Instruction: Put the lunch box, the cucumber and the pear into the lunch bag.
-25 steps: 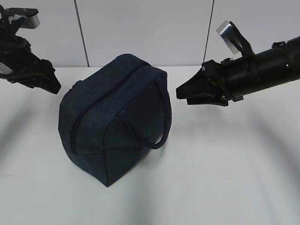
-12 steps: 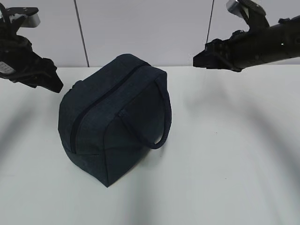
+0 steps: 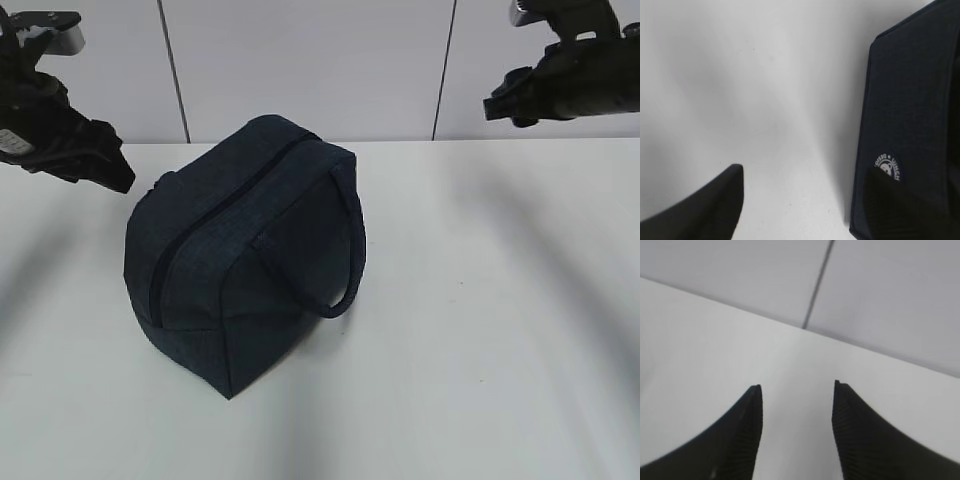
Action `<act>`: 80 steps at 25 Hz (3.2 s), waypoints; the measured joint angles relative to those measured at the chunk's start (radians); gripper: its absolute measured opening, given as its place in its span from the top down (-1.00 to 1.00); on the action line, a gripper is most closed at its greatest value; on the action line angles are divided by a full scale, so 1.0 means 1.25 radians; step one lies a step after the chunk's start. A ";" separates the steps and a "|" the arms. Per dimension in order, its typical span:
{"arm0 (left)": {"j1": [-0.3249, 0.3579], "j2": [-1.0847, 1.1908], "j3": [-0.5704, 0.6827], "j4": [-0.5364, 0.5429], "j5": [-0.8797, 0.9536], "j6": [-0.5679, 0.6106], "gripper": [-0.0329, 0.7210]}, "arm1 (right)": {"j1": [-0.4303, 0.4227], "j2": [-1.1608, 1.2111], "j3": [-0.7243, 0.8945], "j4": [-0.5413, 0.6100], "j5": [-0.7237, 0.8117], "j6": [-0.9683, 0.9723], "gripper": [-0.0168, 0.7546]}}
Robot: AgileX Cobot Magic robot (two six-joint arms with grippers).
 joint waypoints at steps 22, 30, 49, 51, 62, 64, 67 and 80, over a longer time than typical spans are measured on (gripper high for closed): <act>0.000 0.000 0.000 -0.038 -0.008 0.000 -0.27 | 0.062 0.000 0.107 1.076 0.403 -0.889 0.33; 0.000 0.000 0.000 -0.038 -0.009 0.000 -0.27 | 0.175 -0.051 0.107 1.115 0.422 -1.002 0.34; 0.000 -0.107 0.002 0.001 0.050 -0.006 -0.27 | 0.201 -0.311 0.110 1.376 0.550 -1.261 0.34; 0.000 -0.135 0.002 0.003 0.077 -0.020 -0.27 | 0.201 -0.336 0.115 1.381 0.569 -1.262 0.34; 0.000 -0.353 0.092 0.004 0.145 -0.072 -0.27 | 0.201 -0.533 0.162 1.390 0.594 -1.263 0.34; 0.000 -0.414 0.137 0.004 0.147 -0.085 -0.27 | 0.201 -0.573 0.180 1.390 0.597 -1.263 0.34; 0.000 -0.523 0.207 0.004 0.143 -0.105 -0.27 | 0.201 -0.639 0.221 1.390 0.601 -1.263 0.34; 0.000 -0.999 0.475 0.003 0.155 -0.159 -0.27 | 0.201 -0.947 0.451 1.390 0.612 -1.263 0.34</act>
